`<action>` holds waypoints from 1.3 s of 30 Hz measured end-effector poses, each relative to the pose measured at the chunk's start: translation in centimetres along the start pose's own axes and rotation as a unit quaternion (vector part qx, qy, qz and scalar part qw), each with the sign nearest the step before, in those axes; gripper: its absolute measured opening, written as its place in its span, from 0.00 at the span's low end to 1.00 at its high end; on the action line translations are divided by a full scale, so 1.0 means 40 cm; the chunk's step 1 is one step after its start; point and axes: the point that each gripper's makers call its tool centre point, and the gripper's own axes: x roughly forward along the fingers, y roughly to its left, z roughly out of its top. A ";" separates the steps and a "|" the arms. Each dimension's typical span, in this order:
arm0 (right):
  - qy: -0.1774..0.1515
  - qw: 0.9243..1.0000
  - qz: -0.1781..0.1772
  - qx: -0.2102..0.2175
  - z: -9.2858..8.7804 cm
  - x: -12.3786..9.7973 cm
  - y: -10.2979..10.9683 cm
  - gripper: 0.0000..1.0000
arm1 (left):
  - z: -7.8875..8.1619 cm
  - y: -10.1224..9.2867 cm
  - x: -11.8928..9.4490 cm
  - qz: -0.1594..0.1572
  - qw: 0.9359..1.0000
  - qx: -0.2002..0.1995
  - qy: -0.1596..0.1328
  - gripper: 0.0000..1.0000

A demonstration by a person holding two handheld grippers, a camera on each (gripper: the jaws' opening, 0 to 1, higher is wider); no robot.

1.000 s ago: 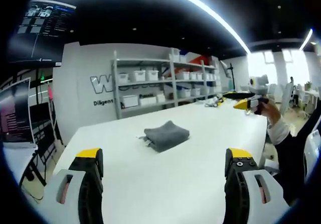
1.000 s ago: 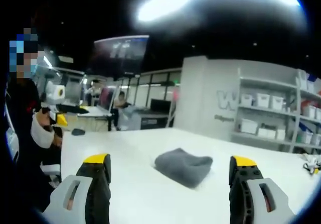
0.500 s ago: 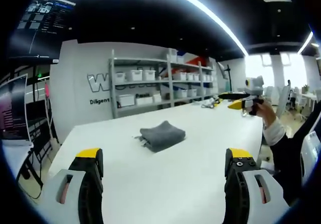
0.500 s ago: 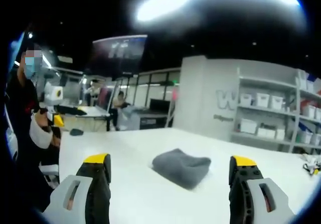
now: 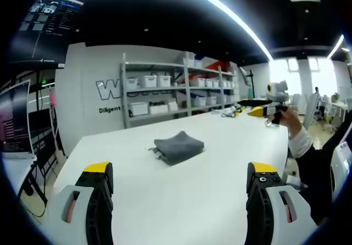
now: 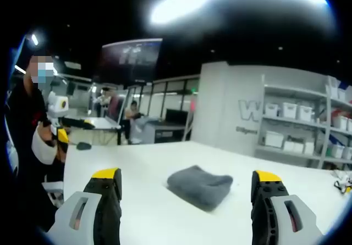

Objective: Open the folded towel by lifting each exposed corner and separating the folded layers until the towel lies flat within the target outline without major curled edges

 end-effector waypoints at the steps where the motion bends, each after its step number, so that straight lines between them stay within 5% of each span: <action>1: 0.001 1.000 0.000 0.000 -0.001 0.001 -0.002 0.99 | 0.000 0.000 0.000 0.000 1.000 0.000 0.000 1.00; 39: 0.032 0.999 0.004 -0.014 -0.054 0.082 -0.035 0.99 | 0.003 0.015 -0.018 0.017 1.000 0.011 0.000 0.99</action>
